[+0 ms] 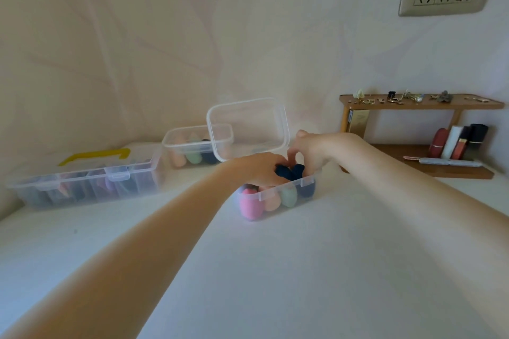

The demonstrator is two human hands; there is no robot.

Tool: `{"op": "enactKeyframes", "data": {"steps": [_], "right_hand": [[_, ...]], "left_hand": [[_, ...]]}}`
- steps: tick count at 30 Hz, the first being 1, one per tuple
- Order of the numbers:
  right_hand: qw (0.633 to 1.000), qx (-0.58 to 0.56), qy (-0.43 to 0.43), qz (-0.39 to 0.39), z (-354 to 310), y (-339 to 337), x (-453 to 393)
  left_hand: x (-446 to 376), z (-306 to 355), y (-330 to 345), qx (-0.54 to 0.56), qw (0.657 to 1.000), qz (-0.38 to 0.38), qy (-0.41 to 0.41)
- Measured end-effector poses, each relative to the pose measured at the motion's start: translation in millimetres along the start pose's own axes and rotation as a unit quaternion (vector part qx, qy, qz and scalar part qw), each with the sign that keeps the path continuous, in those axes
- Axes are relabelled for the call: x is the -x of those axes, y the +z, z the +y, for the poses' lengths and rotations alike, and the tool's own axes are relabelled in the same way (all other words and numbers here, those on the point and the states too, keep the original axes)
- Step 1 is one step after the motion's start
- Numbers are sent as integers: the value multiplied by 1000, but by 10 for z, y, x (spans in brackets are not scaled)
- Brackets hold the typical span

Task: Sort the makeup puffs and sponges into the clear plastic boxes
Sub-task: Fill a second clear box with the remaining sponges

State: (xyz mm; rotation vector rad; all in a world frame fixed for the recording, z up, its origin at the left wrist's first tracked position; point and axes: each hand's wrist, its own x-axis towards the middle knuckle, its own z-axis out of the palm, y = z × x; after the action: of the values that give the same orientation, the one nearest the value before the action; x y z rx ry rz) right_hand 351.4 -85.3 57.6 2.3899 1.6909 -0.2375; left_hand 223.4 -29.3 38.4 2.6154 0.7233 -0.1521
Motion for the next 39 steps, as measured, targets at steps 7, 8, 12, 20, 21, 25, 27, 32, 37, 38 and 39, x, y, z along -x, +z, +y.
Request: {"op": "enactKeyframes", "data": {"steps": [7,8,12,20,21,25,27,32,37,38,39], "right_hand": [[996,-1,64,61,-140,169,-85],[994,14,66,83,-146,230,-129],[997,10,51,51,-149,222,-130],[979,-181,47,-76,-12,-106,31],[977,-199,46,-52,17,-140,14],[956,-243,69,153,19,-182,-112],[927,-284,83,230,-28,-129,-165],[788,-563,83,234,-16,-25,-281],[754,-613,73,224,38,-42,-220],[762,-605,65,223,48,-61,-178],[770,-597,55,219,53,-78,-144]], "left_hand": [[25,-19,-25,-20,999,-29,8],[13,-24,-28,-21,999,-32,10],[-21,-23,-34,-46,998,-31,19],[72,-340,-167,115,990,70,38],[113,-397,-226,155,980,120,38],[242,-667,-371,131,943,304,-39],[256,-789,-357,143,917,364,-79],[217,-778,-292,441,825,331,-122],[202,-671,-358,466,833,291,-71],[225,-663,-374,452,842,289,-60],[251,-665,-379,441,849,287,-45]]}}
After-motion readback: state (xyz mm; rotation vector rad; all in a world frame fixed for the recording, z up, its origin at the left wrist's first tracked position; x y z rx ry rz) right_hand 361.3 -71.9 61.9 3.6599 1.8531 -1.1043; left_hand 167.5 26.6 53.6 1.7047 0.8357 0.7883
